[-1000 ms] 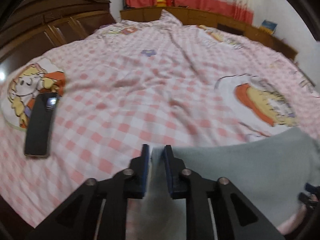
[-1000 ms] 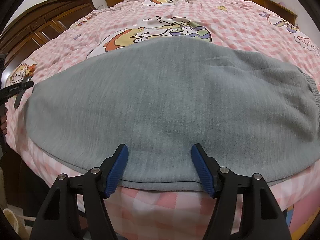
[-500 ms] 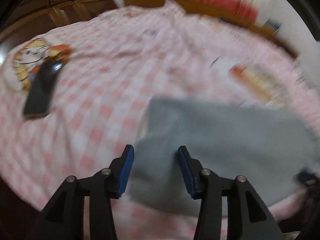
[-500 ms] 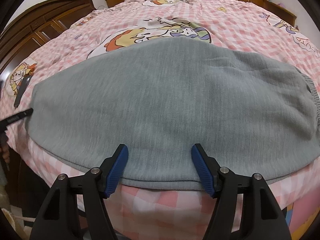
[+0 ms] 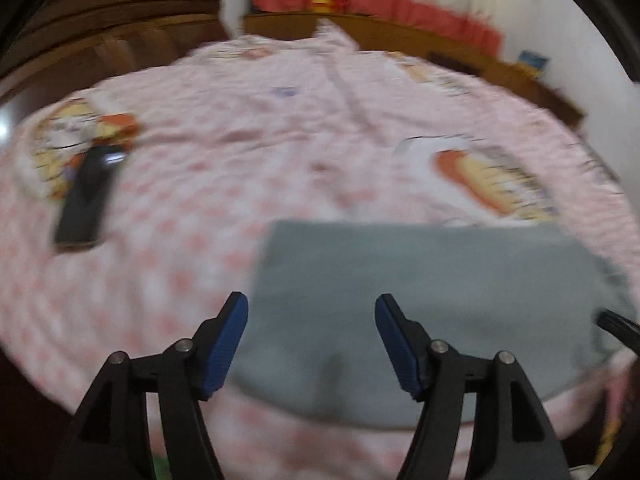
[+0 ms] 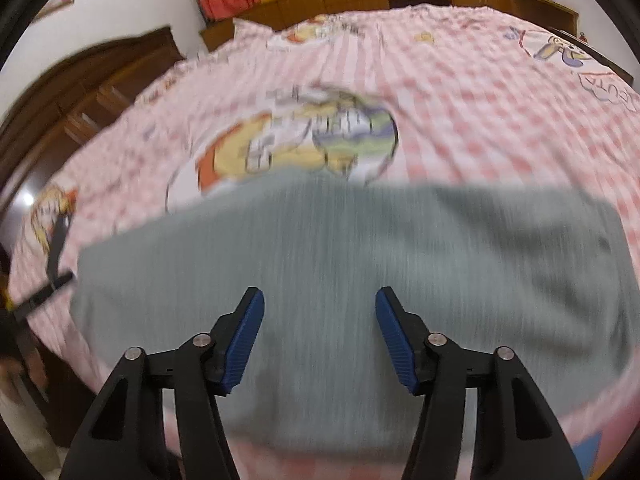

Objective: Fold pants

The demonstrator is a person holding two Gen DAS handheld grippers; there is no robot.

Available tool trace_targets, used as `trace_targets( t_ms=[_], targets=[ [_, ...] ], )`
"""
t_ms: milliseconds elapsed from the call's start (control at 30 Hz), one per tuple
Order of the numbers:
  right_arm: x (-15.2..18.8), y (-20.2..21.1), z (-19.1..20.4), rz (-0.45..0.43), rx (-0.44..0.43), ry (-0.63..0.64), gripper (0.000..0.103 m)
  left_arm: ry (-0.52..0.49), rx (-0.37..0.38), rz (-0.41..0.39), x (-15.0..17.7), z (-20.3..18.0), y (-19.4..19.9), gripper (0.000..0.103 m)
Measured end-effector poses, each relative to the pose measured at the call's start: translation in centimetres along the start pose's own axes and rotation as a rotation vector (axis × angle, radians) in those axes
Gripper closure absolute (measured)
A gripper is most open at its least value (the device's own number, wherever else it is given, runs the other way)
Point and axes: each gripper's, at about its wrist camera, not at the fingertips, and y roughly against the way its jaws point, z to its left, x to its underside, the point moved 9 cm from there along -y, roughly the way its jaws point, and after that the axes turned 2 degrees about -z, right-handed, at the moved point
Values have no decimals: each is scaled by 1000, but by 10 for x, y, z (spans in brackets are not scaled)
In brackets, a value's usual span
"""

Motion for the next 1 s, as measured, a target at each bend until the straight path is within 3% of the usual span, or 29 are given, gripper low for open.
trace_targets(
  t_ms=[133,200,233,300,367,500,667,800,1000],
  targets=[
    [-25,-31,-2,21,-25,-26,56,21,95,48,-3,-37,-28,33],
    [-27,-53,-18,43,87,4,67,10,58,71,2,-43,-45,33],
    [-27,-68,-31,55,152,21,67,-4,24,75,6,-42,-52,33],
    [-28,-77,-39,36,104,2,67,-45,-1,55,12,-42,-60,28],
    [-30,-69,-43,30,71,-25,70,-79,-8,30,13,-44,-59,27],
    [-26,-35,-60,0,165,-28,70,-95,-11,47,16,-41,-58,21],
    [7,14,-91,-11,226,-58,70,-40,17,81,27,-34,-49,17],
    [50,34,-117,19,345,-13,70,-37,-1,106,45,-25,-40,16],
    [71,45,-125,27,367,-19,69,2,-17,137,74,-3,-27,16]
  ],
)
